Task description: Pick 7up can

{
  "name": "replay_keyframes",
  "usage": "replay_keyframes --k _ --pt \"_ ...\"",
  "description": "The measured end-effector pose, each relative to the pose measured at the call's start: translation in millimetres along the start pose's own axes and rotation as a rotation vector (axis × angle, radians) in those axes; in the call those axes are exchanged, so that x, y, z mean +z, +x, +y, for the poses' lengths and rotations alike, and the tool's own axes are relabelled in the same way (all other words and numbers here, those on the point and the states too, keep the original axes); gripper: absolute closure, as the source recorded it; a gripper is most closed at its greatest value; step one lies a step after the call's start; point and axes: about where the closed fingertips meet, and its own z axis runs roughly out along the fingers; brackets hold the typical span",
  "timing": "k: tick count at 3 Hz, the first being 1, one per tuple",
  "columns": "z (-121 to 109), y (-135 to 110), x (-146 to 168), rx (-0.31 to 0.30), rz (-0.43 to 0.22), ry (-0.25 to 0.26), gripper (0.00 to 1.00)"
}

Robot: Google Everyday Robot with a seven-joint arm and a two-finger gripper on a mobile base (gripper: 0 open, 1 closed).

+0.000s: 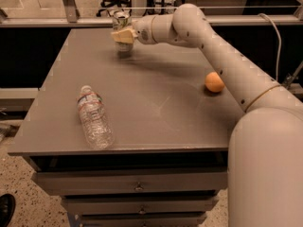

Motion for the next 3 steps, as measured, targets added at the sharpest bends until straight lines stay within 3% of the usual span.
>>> replay_keyframes --k 1,2,3 --pt "5 -29 -23 -0.025 -0.068 -0.026 1.00" --pt "10 -53 -50 -0.035 -0.105 -0.038 1.00" --pt "11 -58 -56 -0.036 -0.111 -0.039 1.00"
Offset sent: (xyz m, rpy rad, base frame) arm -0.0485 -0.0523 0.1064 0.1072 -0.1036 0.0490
